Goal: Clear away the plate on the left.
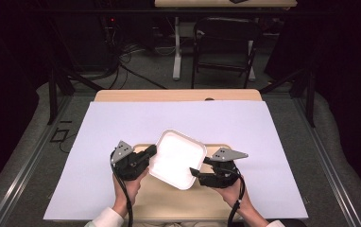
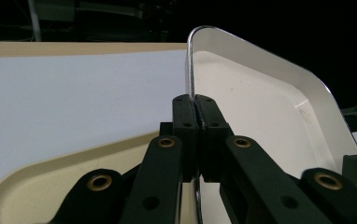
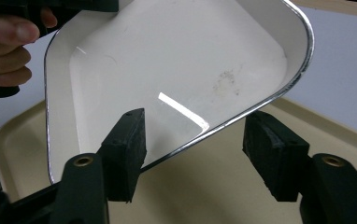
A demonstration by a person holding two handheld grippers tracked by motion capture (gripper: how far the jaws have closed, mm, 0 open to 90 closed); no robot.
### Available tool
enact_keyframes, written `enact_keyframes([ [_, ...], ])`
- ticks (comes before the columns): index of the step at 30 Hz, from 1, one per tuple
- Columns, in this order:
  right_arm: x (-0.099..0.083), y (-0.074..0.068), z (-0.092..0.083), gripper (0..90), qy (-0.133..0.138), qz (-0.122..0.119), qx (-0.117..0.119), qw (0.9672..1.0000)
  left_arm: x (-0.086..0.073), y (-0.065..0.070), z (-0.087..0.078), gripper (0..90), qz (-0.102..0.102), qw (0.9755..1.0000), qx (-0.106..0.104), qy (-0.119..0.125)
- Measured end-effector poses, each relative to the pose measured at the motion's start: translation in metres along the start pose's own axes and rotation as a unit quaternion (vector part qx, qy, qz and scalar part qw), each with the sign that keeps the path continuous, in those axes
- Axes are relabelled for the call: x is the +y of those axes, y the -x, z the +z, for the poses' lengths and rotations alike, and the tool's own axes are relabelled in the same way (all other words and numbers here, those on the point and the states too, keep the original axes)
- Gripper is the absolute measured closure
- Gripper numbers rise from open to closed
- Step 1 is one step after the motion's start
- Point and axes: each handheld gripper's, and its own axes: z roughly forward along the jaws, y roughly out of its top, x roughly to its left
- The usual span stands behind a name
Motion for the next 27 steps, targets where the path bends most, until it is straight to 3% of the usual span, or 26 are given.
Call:
enact_keyframes([
  [10, 0.0, 0.004, -0.003, 59.1, 0.002, 0.003, -0.008, 1.0, -0.002, 0.0, -0.001, 86.8, 0.001, 0.9997, -0.016, -0.02],
  [27, 0.002, 0.01, -0.012, 68.8, 0.014, 0.004, -0.002, 0.9999, -0.006, 0.004, -0.006, 85.0, -0.006, 0.9982, -0.043, -0.041],
])
